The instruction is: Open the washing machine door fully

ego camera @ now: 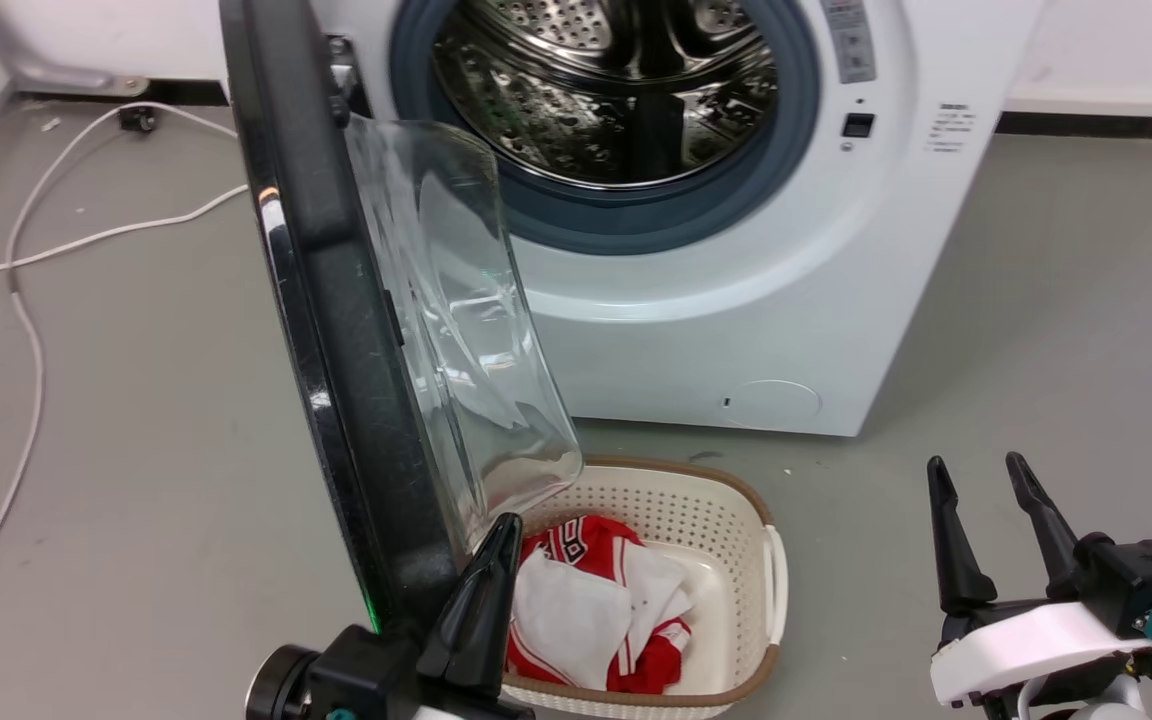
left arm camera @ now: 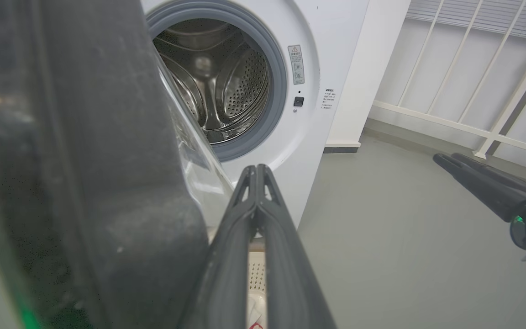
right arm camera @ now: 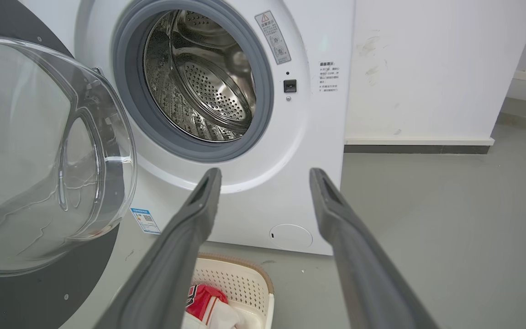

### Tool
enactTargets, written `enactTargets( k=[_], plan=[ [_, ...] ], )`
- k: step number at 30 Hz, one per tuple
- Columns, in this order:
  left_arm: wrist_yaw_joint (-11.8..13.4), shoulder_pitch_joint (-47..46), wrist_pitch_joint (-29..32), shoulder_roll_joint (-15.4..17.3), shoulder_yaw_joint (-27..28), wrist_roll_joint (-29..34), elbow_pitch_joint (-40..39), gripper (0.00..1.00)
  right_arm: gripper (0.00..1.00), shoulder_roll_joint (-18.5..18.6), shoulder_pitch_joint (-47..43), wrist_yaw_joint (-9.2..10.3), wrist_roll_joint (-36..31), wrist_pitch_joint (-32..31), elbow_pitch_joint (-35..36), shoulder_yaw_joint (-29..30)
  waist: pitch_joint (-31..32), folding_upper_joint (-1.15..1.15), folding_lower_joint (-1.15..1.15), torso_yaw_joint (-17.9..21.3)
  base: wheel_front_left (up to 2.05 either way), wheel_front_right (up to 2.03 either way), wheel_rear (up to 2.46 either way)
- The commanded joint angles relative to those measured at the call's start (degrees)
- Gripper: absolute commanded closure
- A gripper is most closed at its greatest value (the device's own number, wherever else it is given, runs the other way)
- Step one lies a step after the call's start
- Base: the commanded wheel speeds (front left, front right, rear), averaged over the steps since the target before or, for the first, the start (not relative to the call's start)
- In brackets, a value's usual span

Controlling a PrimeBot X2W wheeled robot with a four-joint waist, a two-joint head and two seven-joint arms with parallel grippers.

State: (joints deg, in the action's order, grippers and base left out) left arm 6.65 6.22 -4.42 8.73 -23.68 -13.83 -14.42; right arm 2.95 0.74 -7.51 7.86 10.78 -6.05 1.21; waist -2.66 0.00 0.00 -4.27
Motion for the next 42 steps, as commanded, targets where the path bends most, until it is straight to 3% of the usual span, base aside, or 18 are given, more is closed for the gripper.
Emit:
enactTargets(
  k=[1, 15, 27, 36, 42],
  plan=[
    [0.5, 0.9, 0.2, 0.4, 0.5, 0.2, -0.8, 1.0, 0.0, -0.1, -0.4, 0.04, -0.1, 0.1, 0.1, 0.0, 0.0, 0.0, 0.0, -1.6, 0.0, 0.0, 0.0],
    [4.2, 5.3, 0.2, 3.2, 6.0, -1.2, -2.7, 1.0, 0.0, -0.1, -0.9, 0.04, -0.3, -0.5, 1.3, 0.6, -0.1, 0.0, 0.0, -9.6, 0.0, 0.0, 0.0],
    [6.2, 1.7, -2.8, 5.7, 16.1, -5.7, 0.6, 1.0, 0.0, -0.1, 0.0, 0.04, -0.8, -1.1, 2.1, 0.6, -2.0, 0.0, 0.0, -9.6, 0.0, 0.0, 0.0],
    [5.4, -2.5, -6.1, 9.1, 26.6, -11.9, 8.7, 1.0, 0.0, -0.1, 0.9, 0.04, -1.2, -1.3, 2.8, 1.0, -4.2, 0.0, 0.0, -8.7, 0.0, 0.0, 0.0],
    [4.2, -5.7, -7.3, 11.8, 30.4, -14.1, 14.7, 1.0, 0.0, -0.1, 1.6, 0.04, -1.5, -1.5, 3.1, 1.3, -5.4, 0.0, 0.0, -8.4, 0.0, 0.0, 0.0]
  ],
)
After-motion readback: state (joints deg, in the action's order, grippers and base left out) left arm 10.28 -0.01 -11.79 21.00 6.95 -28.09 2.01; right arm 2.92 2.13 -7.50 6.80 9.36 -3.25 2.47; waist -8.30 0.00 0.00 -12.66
